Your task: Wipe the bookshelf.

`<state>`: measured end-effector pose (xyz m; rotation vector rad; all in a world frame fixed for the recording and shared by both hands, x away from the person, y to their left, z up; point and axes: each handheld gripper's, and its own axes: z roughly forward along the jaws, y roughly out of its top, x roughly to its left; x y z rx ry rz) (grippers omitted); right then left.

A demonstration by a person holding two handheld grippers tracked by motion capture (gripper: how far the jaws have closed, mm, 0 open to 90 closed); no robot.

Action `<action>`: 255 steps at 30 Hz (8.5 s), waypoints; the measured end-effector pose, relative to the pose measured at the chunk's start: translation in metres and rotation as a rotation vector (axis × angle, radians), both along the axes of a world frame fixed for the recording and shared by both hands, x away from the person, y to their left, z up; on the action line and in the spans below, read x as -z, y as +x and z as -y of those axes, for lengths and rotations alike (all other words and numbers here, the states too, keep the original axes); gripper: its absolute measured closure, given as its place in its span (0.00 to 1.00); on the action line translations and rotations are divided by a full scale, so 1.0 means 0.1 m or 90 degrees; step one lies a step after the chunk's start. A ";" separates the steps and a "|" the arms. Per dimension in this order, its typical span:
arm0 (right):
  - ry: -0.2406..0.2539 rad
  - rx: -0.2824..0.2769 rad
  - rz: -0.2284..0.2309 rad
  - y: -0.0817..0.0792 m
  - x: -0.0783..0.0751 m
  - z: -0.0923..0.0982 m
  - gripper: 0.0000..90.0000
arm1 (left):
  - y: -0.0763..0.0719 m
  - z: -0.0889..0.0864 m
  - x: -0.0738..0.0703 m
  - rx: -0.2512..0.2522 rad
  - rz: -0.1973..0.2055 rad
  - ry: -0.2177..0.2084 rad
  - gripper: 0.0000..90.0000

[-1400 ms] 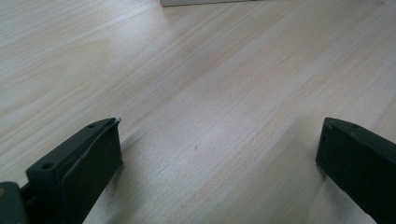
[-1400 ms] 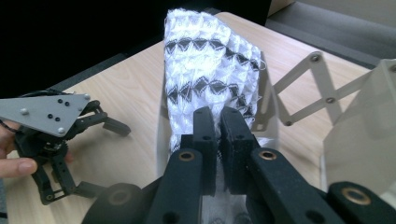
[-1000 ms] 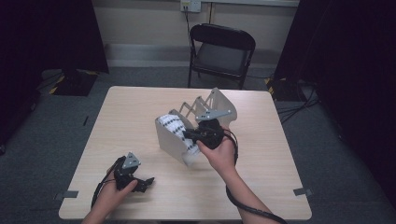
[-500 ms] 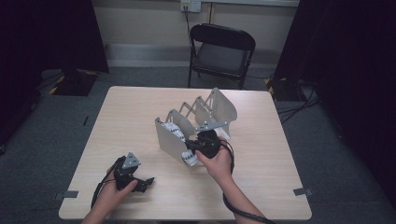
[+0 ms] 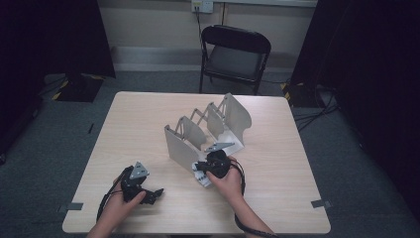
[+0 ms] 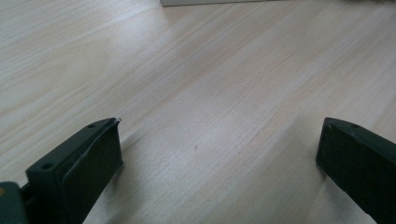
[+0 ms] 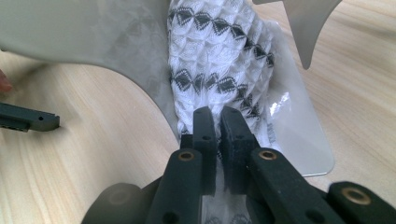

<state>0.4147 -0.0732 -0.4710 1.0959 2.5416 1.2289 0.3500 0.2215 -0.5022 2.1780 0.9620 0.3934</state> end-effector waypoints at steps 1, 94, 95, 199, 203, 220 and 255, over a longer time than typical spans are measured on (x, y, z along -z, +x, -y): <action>0.000 0.000 0.001 0.00 0.00 0.00 0.95 | 0.00 0.00 0.00 0.000 0.000 0.000 0.00; -0.033 -0.049 0.020 -0.02 0.02 -0.02 0.92 | 0.00 0.00 0.00 0.000 0.000 0.000 0.00; -0.035 -0.049 0.021 -0.03 0.02 0.00 0.91 | 0.00 0.00 0.00 0.000 0.000 0.000 0.00; -0.059 0.090 0.065 -0.44 0.26 1.35 0.25 | -0.07 0.00 -0.01 -0.001 0.010 -0.003 0.06; -0.054 0.085 0.069 -0.43 0.28 1.40 0.19 | -0.09 0.01 -0.02 0.002 0.012 -0.007 0.09; -0.090 0.088 0.091 -0.44 0.29 1.40 0.19 | -0.28 0.58 -0.44 0.122 0.043 -0.075 0.36; -0.090 0.088 0.091 -0.44 0.29 1.40 0.19 | -0.19 0.98 -0.24 0.132 0.010 0.060 0.63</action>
